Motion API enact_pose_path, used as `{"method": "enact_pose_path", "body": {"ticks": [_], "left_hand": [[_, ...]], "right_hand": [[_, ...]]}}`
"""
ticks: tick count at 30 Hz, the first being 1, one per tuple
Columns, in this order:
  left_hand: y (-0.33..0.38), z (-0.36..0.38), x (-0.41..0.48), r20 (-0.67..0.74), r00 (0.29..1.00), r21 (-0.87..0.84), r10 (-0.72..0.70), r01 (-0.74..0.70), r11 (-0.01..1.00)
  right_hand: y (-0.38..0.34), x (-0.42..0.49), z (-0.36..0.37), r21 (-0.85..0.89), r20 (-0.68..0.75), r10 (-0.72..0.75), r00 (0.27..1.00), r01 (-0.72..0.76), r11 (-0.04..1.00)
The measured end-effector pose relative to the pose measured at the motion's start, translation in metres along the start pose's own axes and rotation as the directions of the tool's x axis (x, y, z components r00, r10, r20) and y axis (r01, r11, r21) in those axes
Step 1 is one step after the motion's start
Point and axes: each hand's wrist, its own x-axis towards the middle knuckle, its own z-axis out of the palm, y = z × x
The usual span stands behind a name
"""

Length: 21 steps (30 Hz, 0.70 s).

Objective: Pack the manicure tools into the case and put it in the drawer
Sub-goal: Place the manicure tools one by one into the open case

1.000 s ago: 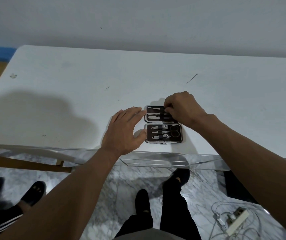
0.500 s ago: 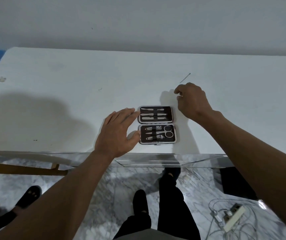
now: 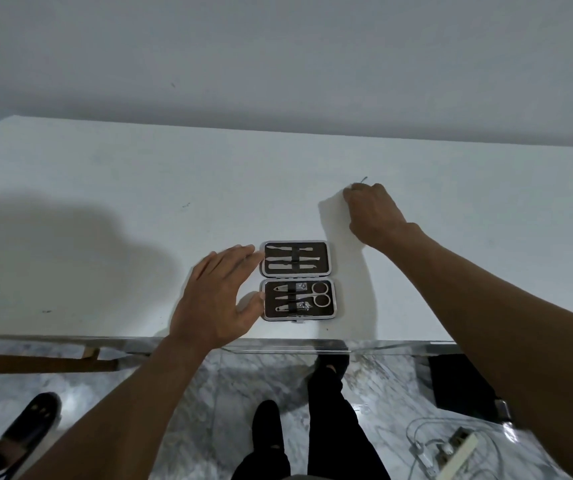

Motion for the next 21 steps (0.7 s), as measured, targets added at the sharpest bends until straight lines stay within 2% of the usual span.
{"method": "enact_pose_path", "body": {"ticks": [4, 12, 21], "left_hand": [[0.001, 0.0, -0.001, -0.01, 1.0, -0.001, 0.002, -0.002, 1.0], [0.001, 0.0, 0.0, -0.007, 1.0, -0.006, 0.002, -0.002, 1.0], [0.001, 0.0, -0.001, -0.006, 1.0, -0.01, 0.002, -0.002, 1.0]], "right_hand": [[0.002, 0.004, -0.001, -0.012, -0.056, 0.034, 0.998, -0.035, 0.999], [0.002, 0.004, -0.001, 0.053, -0.055, 0.11, 0.992, -0.107, 0.993], [0.003, 0.02, -0.012, 0.207, 0.095, 0.189, 0.977, -0.206, 0.957]]}}
